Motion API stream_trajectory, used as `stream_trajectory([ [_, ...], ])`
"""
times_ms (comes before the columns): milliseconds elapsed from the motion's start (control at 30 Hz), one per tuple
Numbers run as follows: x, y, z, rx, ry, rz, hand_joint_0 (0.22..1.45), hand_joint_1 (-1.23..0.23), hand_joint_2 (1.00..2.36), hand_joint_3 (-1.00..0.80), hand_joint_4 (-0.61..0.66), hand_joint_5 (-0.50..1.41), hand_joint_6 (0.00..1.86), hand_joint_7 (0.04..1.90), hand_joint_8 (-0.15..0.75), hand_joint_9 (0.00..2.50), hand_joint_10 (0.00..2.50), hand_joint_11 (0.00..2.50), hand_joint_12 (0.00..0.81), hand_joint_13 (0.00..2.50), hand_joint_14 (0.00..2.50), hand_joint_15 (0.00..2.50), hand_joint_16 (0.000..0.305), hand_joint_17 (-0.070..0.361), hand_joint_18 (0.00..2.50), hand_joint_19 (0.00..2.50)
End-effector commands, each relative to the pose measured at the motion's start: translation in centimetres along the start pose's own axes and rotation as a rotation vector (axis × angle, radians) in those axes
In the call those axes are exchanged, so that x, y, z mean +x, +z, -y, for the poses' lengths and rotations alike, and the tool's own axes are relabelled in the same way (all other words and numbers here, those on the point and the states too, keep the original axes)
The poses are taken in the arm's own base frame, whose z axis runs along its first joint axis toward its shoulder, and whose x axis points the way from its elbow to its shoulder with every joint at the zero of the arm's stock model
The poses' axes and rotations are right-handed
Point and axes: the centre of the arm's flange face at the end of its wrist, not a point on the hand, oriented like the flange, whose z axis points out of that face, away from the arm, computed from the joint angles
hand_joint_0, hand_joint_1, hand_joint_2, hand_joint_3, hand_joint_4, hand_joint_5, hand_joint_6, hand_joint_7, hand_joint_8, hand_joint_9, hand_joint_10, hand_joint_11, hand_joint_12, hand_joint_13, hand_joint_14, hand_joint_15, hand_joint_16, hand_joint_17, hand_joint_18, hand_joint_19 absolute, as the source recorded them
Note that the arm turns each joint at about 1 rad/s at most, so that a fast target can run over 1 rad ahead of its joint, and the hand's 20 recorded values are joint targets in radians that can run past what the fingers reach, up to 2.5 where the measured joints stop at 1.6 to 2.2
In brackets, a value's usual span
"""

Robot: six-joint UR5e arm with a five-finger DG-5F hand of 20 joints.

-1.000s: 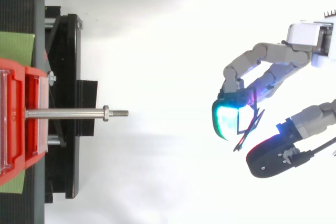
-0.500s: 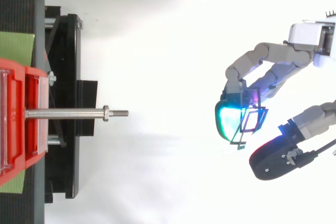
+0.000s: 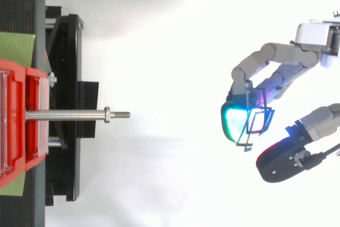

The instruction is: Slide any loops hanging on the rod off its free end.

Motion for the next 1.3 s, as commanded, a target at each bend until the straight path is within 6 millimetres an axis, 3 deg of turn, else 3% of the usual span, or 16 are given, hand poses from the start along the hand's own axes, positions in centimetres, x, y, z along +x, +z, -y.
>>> stream_trajectory([
  [0,-0.11,-0.25,-0.13,0.001,0.0,0.003,0.61,-0.8,1.0,-0.5,0.12,-0.18,0.87,1.05,0.26,0.82,0.01,0.41,0.272,0.79,0.01,0.14,0.038,0.086,0.79,0.41],
  [1267,-0.61,-0.94,-0.24,0.018,0.013,0.001,0.53,-0.85,1.0,-0.5,0.15,-0.18,0.83,1.01,0.26,0.82,0.02,0.41,0.279,0.79,0.01,0.15,0.04,0.091,0.8,0.41],
])
